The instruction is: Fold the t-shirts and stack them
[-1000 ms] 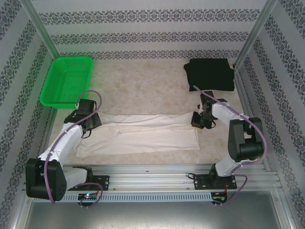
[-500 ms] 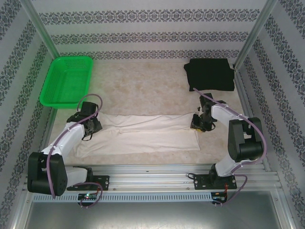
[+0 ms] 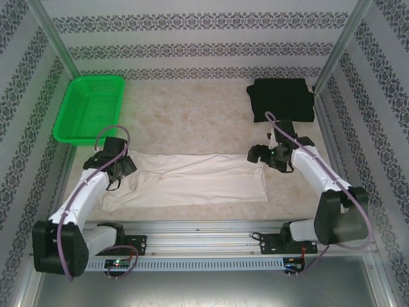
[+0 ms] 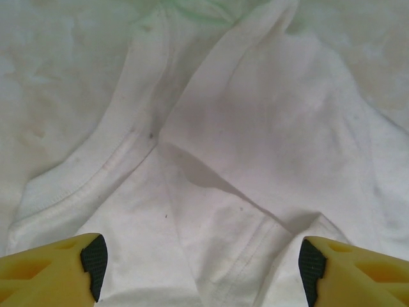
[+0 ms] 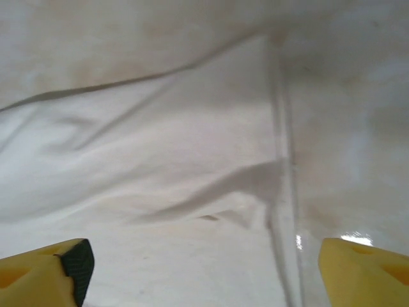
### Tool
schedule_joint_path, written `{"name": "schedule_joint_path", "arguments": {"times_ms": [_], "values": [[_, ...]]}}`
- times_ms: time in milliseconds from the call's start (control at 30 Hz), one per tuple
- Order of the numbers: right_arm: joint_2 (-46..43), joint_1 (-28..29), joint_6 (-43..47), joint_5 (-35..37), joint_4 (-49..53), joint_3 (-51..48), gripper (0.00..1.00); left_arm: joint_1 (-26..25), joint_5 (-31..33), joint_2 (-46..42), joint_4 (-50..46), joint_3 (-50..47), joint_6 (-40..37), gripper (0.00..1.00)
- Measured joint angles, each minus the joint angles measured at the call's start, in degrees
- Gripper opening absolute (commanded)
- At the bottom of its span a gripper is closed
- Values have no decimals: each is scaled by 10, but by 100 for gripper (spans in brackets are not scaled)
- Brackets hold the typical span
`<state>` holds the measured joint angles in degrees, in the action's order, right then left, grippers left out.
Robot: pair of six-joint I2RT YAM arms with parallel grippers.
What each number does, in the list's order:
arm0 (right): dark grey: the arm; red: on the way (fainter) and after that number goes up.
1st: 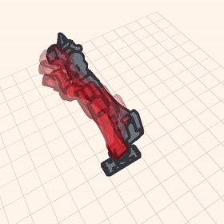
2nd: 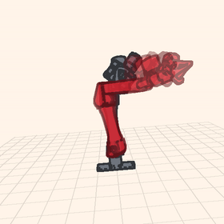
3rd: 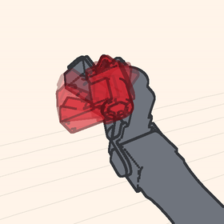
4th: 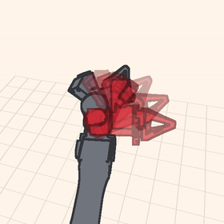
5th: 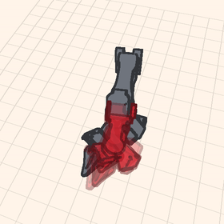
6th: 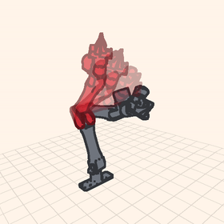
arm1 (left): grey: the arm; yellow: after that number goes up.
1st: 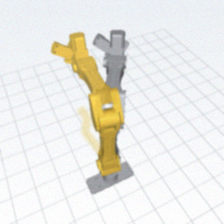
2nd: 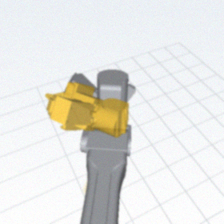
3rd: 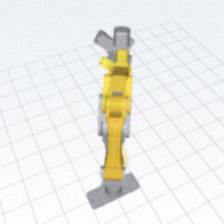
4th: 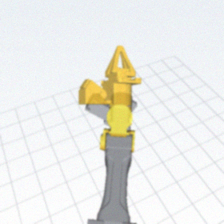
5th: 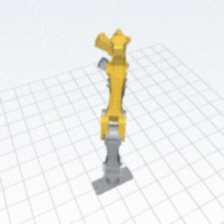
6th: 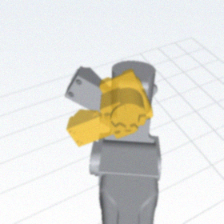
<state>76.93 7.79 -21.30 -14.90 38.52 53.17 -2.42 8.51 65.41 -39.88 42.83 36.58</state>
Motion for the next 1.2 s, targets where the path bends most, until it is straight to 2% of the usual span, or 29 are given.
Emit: {"name": "schedule_joint_path", "arguments": {"times_ms": [33,133,200,367,500,633,800,1000,1200], "values": [[-11,9,3,-11,-8,0,98,4,-8,11,0,0,1,84],[-36,34,5,-37,-37,-1,98,19,-52,53,12,8,2,72],[-44,46,5,-55,-54,-2,98,26,-76,107,15,31,-2,69],[-41,58,5,-78,-71,-2,98,33,-106,171,53,48,-1,46],[-35,64,7,-86,-71,-2,98,41,-129,210,80,69,2,35],[-33,64,9,-88,-71,-2,98,40,-146,243,100,73,7,32],[-33,64,14,-88,-72,-2,98,49,-154,245,109,48,9,30],[-33,64,20,-88,-73,2,98,80,-148,183,89,13,5,32],[-22,64,25,-88,-73,12,98,89,-148,127,77,-26,3,40]]}}
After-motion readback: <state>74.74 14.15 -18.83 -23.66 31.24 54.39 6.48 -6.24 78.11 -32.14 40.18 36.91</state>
